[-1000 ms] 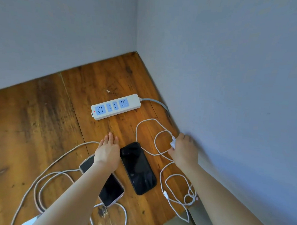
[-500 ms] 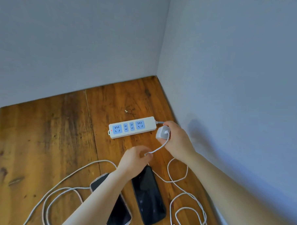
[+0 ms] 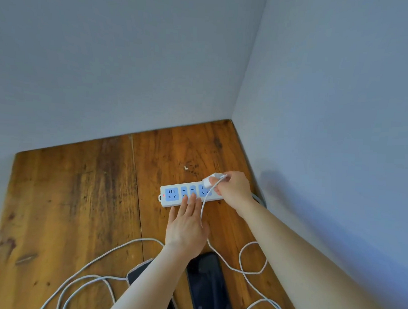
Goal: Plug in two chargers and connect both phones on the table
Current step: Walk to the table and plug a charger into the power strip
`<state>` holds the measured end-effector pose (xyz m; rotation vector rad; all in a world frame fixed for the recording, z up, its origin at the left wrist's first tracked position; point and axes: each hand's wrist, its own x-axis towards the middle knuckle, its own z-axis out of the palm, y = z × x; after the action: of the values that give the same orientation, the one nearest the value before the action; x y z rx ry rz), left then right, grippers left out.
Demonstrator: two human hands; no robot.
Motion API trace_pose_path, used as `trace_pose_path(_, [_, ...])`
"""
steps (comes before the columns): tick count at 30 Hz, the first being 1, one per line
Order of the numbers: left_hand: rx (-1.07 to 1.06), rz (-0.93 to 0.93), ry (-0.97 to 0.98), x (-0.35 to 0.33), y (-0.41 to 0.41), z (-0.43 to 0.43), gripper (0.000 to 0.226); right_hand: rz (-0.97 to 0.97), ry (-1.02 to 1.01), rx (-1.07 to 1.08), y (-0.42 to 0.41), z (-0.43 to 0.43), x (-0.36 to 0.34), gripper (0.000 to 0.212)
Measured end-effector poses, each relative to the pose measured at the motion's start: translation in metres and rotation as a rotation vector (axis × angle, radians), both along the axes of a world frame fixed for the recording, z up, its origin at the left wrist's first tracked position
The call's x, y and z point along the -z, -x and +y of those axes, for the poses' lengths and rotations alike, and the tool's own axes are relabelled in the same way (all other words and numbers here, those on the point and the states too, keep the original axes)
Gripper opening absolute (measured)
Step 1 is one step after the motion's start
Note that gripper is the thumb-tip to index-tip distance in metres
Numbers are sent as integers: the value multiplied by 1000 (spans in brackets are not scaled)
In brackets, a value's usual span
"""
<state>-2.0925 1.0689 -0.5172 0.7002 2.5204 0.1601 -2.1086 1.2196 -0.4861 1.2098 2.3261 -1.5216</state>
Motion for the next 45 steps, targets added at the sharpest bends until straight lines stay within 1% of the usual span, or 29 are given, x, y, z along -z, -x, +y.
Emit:
trace_pose_path(3, [3,-28,48,1,3,3,66,-55,-14,4,5,2,2,38])
trace_pose_path(6, [7,-42,60,0,4,4,66,-61,-71,-49,8,2,0,53])
trace_pose_path(7, [7,-43,60,0,4,4,66,-57,-97,-76,10,1,-1,53])
trace_pose_path(10, [14,-47,64,-2,4,3,66,-68,-181,-160,15,-2,-5,46])
trace_pose_path(14, [30,-46,66,-3,4,2,67,-122,-282,-246,21,-10,-8,49])
trace_pose_path(20, [47,-48,88,-1,5,3,66,-178,-371,-278,28,-20,-12,52])
trace_pose_path(25, [55,-46,98,-1,6,4,66,-234,-419,-292,32,-25,-18,48])
trace_pose_path(30, [35,-59,61,0,6,2,67,-217,-475,-307,28,-37,-19,30])
trace_pose_path(40, [29,-53,106,4,7,5,69,-190,-507,-350,26,-38,-13,35])
trace_pose_path(45, [19,-67,171,-8,9,10,70,-196,-543,-457,21,-35,-17,35])
